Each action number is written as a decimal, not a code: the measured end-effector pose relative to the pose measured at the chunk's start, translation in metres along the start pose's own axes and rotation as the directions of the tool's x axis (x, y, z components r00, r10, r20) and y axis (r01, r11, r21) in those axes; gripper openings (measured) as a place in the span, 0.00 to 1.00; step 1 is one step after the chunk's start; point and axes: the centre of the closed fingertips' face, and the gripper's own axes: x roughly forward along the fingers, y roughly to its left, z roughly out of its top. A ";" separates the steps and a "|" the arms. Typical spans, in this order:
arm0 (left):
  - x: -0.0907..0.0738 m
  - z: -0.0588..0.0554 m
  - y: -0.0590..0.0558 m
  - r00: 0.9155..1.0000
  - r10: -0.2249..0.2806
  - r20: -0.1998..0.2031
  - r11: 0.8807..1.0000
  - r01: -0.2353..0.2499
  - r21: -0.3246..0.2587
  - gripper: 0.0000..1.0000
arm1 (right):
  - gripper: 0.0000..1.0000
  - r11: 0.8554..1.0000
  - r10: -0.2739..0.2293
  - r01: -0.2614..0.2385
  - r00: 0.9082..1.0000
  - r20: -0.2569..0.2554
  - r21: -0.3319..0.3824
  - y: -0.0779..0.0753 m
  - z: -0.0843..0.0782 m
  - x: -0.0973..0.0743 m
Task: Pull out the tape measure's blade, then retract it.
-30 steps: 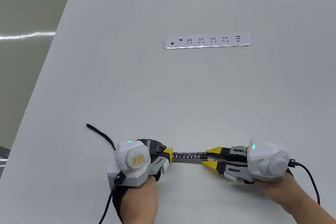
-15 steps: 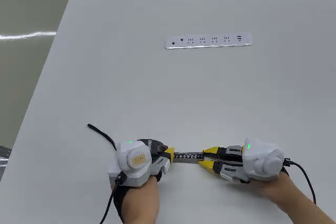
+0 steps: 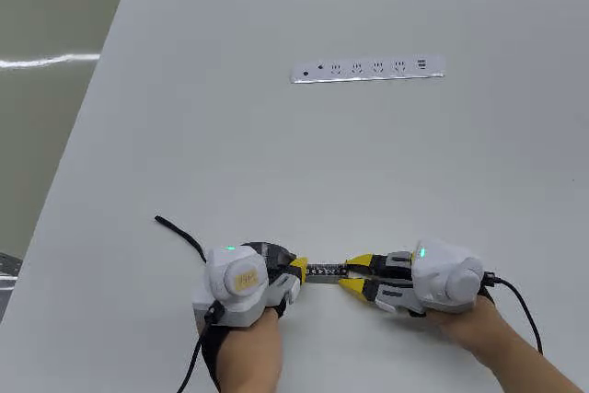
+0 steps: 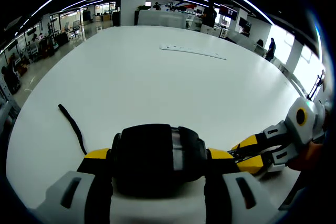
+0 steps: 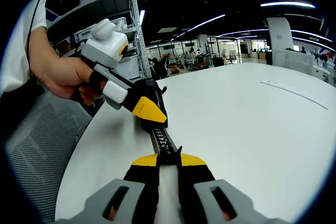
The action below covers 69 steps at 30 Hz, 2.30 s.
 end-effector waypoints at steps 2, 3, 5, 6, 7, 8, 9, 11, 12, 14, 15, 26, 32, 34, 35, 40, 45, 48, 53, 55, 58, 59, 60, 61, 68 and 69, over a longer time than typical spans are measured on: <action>0.000 0.000 0.000 1.000 0.001 0.001 1.000 -0.001 -0.001 0.69 | 0.11 1.000 0.000 0.000 1.000 0.000 0.000 0.000 0.000 0.000; 0.000 0.000 0.000 1.000 0.000 0.003 1.000 0.000 -0.001 0.69 | 0.11 1.000 0.000 0.000 1.000 0.000 0.002 0.000 0.000 0.000; 0.000 0.000 0.000 1.000 0.000 0.002 1.000 0.000 -0.002 0.69 | 0.11 1.000 0.000 0.000 1.000 0.001 0.000 0.000 0.000 0.000; 0.000 0.000 0.000 1.000 -0.001 0.002 1.000 0.001 -0.002 0.69 | 0.11 1.000 -0.001 0.001 1.000 0.000 0.000 0.000 0.000 0.000; 0.000 0.000 0.000 1.000 -0.001 0.001 1.000 0.001 -0.001 0.69 | 0.11 1.000 -0.001 0.001 1.000 0.000 -0.001 0.000 0.000 0.000; 0.000 0.000 0.000 1.000 -0.001 0.002 1.000 0.001 -0.001 0.69 | 0.11 1.000 -0.001 0.001 1.000 0.000 -0.001 0.000 0.001 0.001; -0.001 0.001 0.000 1.000 -0.001 0.002 1.000 0.001 -0.002 0.69 | 0.11 1.000 -0.001 0.001 1.000 0.000 0.001 0.000 0.001 0.001; -0.001 0.000 0.000 1.000 -0.003 0.000 1.000 0.003 -0.001 0.69 | 0.11 1.000 0.003 -0.003 1.000 -0.001 -0.002 0.001 0.002 0.004; -0.001 0.000 0.000 1.000 -0.003 0.000 1.000 0.003 -0.001 0.69 | 0.11 1.000 0.003 -0.003 1.000 -0.001 -0.002 0.001 0.002 0.005; -0.001 0.000 0.000 1.000 -0.004 -0.001 1.000 0.004 -0.002 0.69 | 0.11 1.000 0.007 -0.007 1.000 -0.002 -0.004 0.001 0.003 0.006; -0.001 0.000 0.000 1.000 -0.004 0.000 1.000 0.004 -0.001 0.69 | 0.11 1.000 0.009 -0.009 1.000 -0.002 -0.005 0.002 0.003 0.007; 0.000 0.000 0.000 1.000 -0.009 -0.002 1.000 0.009 -0.008 0.69 | 0.11 1.000 0.024 -0.024 1.000 -0.006 -0.011 0.004 0.006 0.015; -0.001 0.000 0.000 1.000 -0.013 -0.003 1.000 0.013 -0.012 0.69 | 0.11 0.999 0.033 -0.033 0.999 -0.008 -0.014 0.006 0.007 0.019; -0.001 0.000 0.000 1.000 -0.014 -0.003 1.000 0.014 -0.014 0.69 | 0.11 0.999 0.034 -0.034 0.999 -0.011 -0.017 0.007 0.008 0.021; -0.001 0.000 0.000 1.000 -0.014 -0.002 1.000 0.014 -0.015 0.69 | 0.11 0.999 0.035 -0.035 0.999 -0.010 -0.017 0.007 0.008 0.022; -0.001 0.000 0.000 1.000 -0.017 -0.001 1.000 0.017 -0.026 0.69 | 0.11 0.999 0.041 -0.041 0.999 -0.014 -0.016 0.008 0.009 0.027; -0.001 0.000 0.001 1.000 -0.019 0.001 0.999 0.019 -0.034 0.69 | 0.11 0.999 0.043 -0.044 0.999 -0.015 -0.022 0.009 0.011 0.030; -0.001 0.000 0.001 1.000 -0.021 0.000 0.999 0.021 -0.036 0.69 | 0.11 0.999 0.043 -0.043 0.999 -0.017 -0.025 0.010 0.012 0.034; -0.002 0.000 0.001 1.000 -0.027 0.004 0.999 0.027 -0.035 0.70 | 0.11 0.998 0.040 -0.041 0.999 -0.021 -0.036 0.013 0.014 0.040; -0.002 0.001 0.001 1.000 -0.029 0.004 0.999 0.029 -0.043 0.70 | 0.10 0.998 0.042 -0.043 0.999 -0.020 -0.041 0.014 0.015 0.045; -0.002 0.001 0.001 1.000 -0.030 0.006 0.998 0.030 -0.046 0.70 | 0.10 0.998 0.043 -0.044 0.999 -0.021 -0.043 0.015 0.015 0.050; -0.002 0.001 0.001 1.000 -0.030 0.006 0.998 0.030 -0.047 0.70 | 0.11 0.998 0.042 -0.043 0.999 -0.021 -0.045 0.015 0.015 0.051; -0.002 0.001 0.001 1.000 -0.031 0.006 0.998 0.031 -0.048 0.70 | 0.11 0.998 0.044 -0.045 0.999 -0.019 -0.047 0.015 0.016 0.052; -0.002 0.001 0.001 0.999 -0.032 0.007 0.998 0.032 -0.048 0.70 | 0.11 0.998 0.045 -0.046 0.999 -0.022 -0.047 0.016 0.016 0.053; -0.002 0.001 0.001 0.999 -0.034 0.008 0.998 0.035 -0.051 0.70 | 0.10 0.997 0.050 -0.052 0.998 -0.026 -0.060 0.017 0.018 0.059; -0.003 0.001 0.001 0.999 -0.035 0.008 0.998 0.035 -0.051 0.70 | 0.11 0.997 0.053 -0.054 0.998 -0.027 -0.061 0.018 0.018 0.061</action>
